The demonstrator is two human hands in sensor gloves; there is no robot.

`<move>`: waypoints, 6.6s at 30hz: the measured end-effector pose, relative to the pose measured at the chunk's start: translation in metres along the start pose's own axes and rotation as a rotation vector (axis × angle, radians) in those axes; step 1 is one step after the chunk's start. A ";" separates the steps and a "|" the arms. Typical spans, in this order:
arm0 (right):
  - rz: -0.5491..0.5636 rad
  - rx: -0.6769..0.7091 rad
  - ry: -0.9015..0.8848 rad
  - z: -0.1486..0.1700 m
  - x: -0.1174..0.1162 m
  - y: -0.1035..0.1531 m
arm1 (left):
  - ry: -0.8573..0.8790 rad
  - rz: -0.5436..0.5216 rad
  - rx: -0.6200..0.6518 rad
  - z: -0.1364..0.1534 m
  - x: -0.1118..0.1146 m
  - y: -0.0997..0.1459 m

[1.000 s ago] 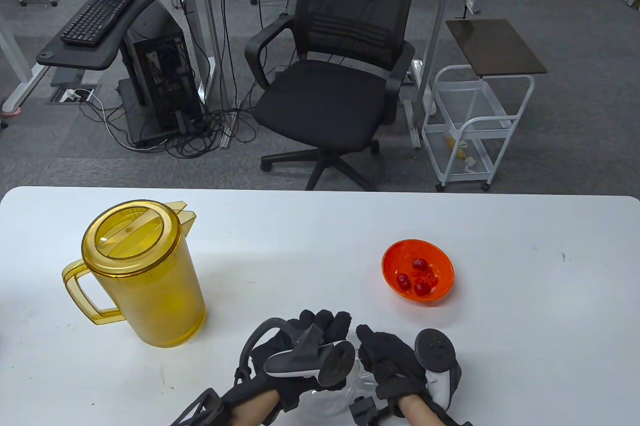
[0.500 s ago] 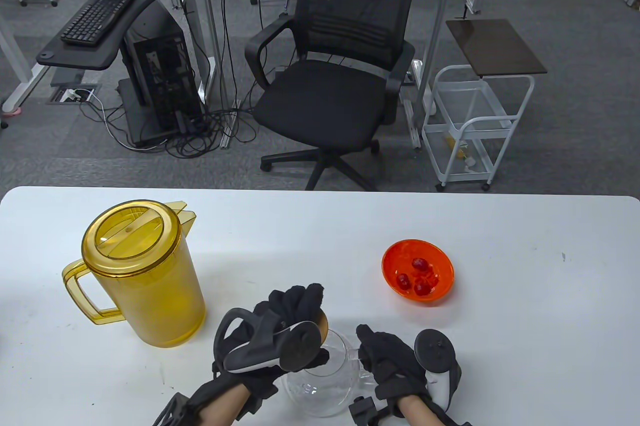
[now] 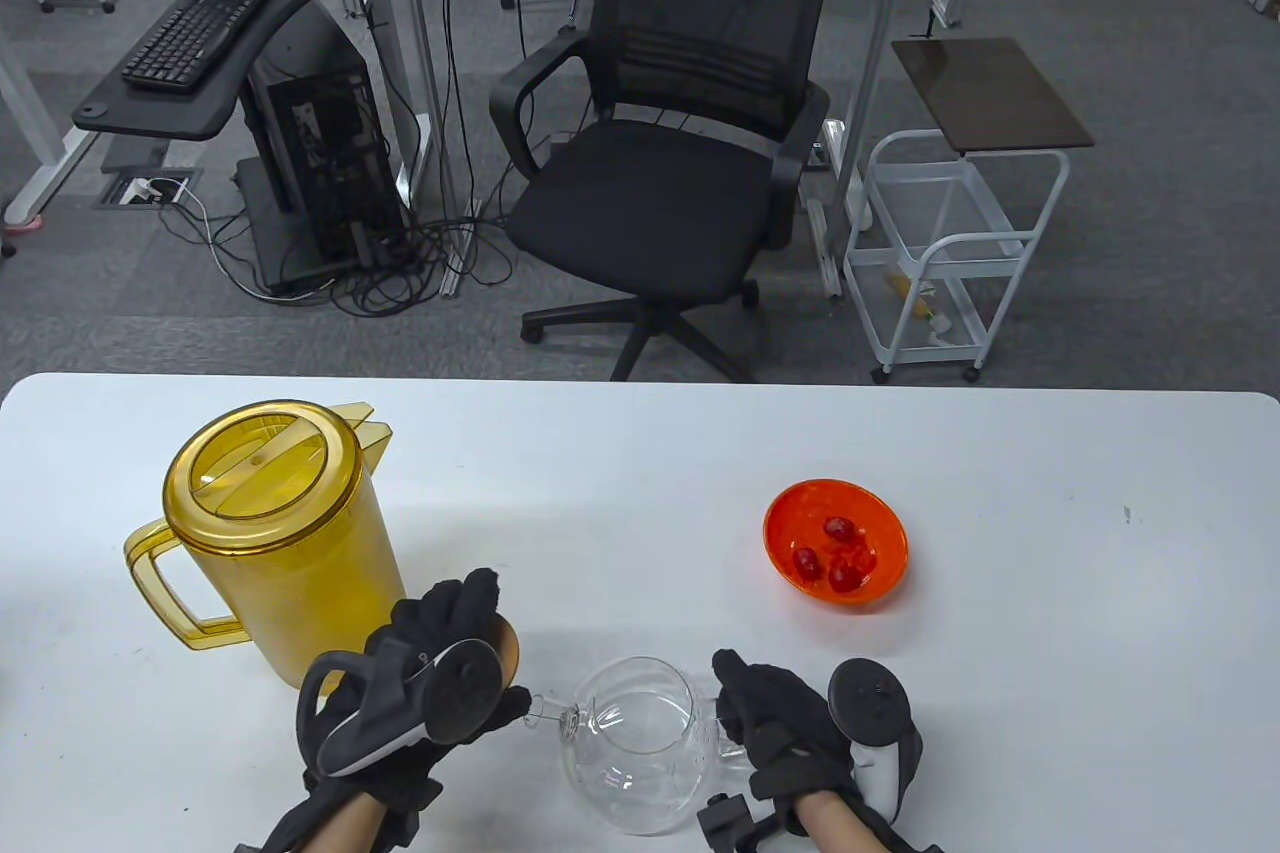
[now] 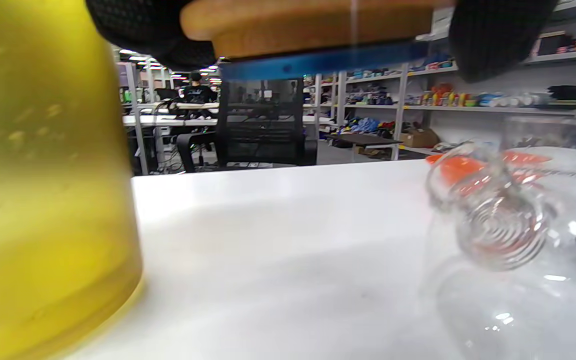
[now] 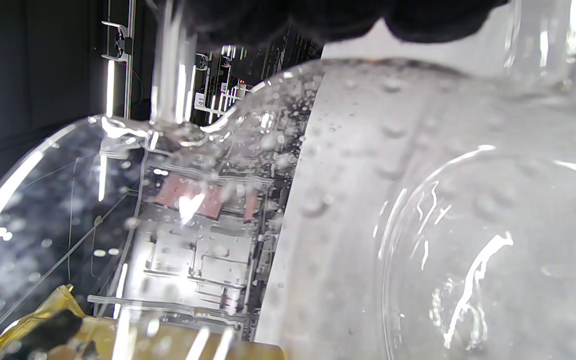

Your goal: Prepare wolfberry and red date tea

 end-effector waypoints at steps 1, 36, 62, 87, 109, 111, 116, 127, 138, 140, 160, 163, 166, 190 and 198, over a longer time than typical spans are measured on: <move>0.000 0.000 0.000 0.000 0.000 0.000 | 0.005 0.007 -0.009 0.003 0.003 0.001; 0.009 0.004 0.012 0.000 0.001 0.000 | -0.009 0.317 -0.030 0.010 0.111 0.015; 0.013 0.041 0.067 -0.003 0.002 -0.001 | 0.133 0.139 -0.039 0.007 0.094 0.018; 0.362 0.024 0.440 -0.051 0.104 -0.018 | 0.132 -0.019 0.028 0.002 0.073 0.019; 0.325 -0.459 0.400 0.004 0.132 -0.089 | 0.138 -0.032 -0.001 0.010 0.069 0.018; 0.322 -0.470 0.388 0.007 0.132 -0.092 | 0.140 -0.032 -0.003 0.010 0.068 0.018; 0.352 -0.480 0.314 0.015 0.133 -0.094 | 0.141 -0.030 -0.004 0.011 0.068 0.018; 0.380 -0.417 0.255 0.008 0.131 -0.093 | 0.125 -0.035 -0.009 0.012 0.066 0.018; 0.353 -0.184 0.292 -0.047 0.120 -0.077 | 0.125 -0.047 -0.013 0.013 0.064 0.018; 0.343 -0.120 0.312 -0.063 0.116 -0.070 | 0.126 -0.050 -0.015 0.013 0.064 0.018; 0.256 0.313 0.445 -0.159 0.065 0.015 | 0.139 -0.063 -0.007 0.014 0.062 0.019; 0.245 0.368 0.459 -0.162 0.054 0.025 | 0.144 -0.063 -0.008 0.015 0.062 0.019; 0.239 0.406 0.472 -0.160 0.046 0.032 | 0.144 -0.064 -0.005 0.014 0.062 0.019; 0.168 0.515 0.618 -0.142 0.005 0.042 | 0.141 -0.073 0.008 0.012 0.061 0.019; 0.177 0.533 0.651 -0.137 0.000 0.041 | 0.139 -0.075 0.008 0.012 0.061 0.019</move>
Point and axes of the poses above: the tracker on the back of each hand, its own z axis roughly to the little-finger side, its own y axis roughly from the fingertips to the wrist, x = y × z, the point moved 2 cm from there along -y, roughly from the wrist to the fingertips, and after that the axes turned 5 degrees about -z, right-handed, at the moved point
